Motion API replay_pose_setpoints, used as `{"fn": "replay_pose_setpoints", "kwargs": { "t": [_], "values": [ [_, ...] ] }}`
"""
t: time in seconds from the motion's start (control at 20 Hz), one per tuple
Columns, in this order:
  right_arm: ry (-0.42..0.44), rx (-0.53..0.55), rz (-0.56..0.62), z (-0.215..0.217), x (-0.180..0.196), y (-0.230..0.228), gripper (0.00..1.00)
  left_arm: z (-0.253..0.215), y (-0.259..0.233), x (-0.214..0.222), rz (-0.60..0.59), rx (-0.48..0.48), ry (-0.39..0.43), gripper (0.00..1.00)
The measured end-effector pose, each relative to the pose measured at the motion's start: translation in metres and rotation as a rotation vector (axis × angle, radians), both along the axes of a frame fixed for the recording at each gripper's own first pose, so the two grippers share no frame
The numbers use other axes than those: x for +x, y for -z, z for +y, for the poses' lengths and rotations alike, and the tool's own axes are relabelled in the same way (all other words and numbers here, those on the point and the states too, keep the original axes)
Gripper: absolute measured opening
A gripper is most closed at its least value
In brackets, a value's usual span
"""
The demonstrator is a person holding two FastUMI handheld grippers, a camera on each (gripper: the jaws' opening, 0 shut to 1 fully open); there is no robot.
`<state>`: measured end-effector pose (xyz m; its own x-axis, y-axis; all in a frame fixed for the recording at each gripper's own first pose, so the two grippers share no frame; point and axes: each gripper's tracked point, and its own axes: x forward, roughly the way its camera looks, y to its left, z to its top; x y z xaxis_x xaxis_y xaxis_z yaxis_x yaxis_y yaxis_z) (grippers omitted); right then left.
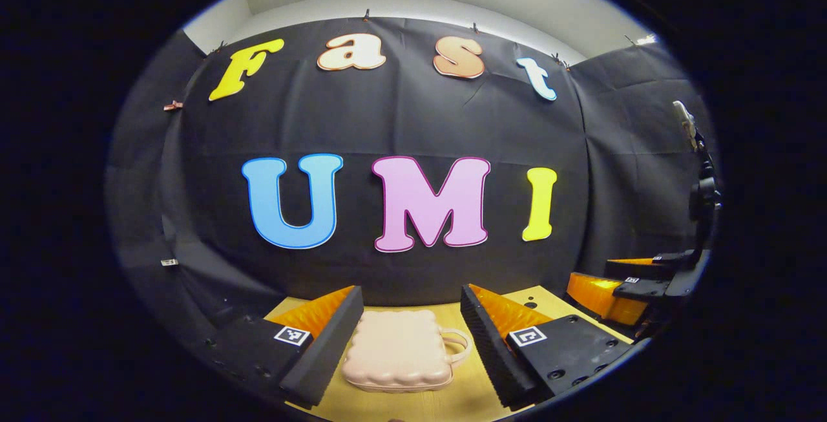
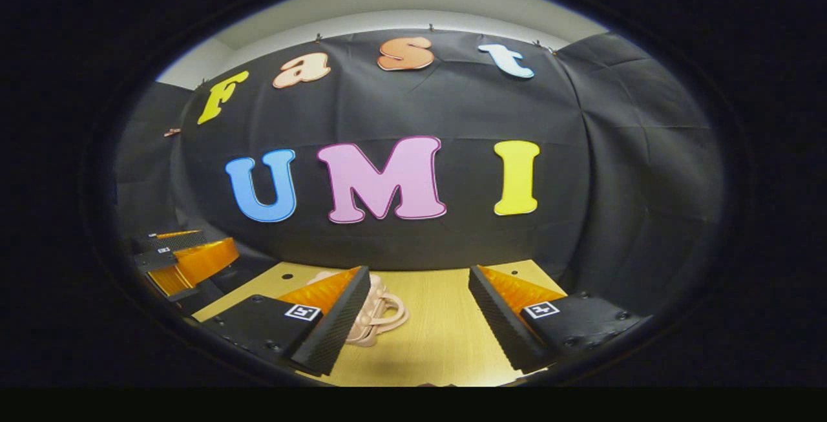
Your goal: First open the suitcase, pack the skin care products into it, and then close the suitcase.
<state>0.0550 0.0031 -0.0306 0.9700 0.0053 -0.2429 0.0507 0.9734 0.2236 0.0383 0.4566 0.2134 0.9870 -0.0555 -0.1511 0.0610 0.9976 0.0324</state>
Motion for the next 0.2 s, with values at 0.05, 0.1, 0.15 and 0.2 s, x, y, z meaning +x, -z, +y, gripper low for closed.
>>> {"fn": "replay_pose_setpoints", "kwargs": {
  "t": [0.05, 0.1, 0.15, 0.2],
  "values": [
    [0.004, -0.002, -0.003, 0.0008, -0.0050, -0.0022, 0.98, 0.0000, -0.0014, -0.0059, -0.002, -0.003, 0.009, 0.91],
    [0.010, -0.005, -0.005, 0.0015, -0.0080, -0.0035, 0.98, -0.0005, -0.0020, -0.0085, 0.000, -0.012, 0.015, 0.96],
    [0.018, -0.009, -0.006, 0.0012, -0.0110, -0.0048, 0.98, -0.0020, -0.0018, -0.0095, 0.002, -0.020, 0.021, 0.96],
    [0.024, -0.010, -0.007, 0.0018, -0.0142, -0.0048, 0.98, -0.0008, -0.0017, -0.0103, 0.001, -0.026, 0.024, 0.96]
  ]
}}
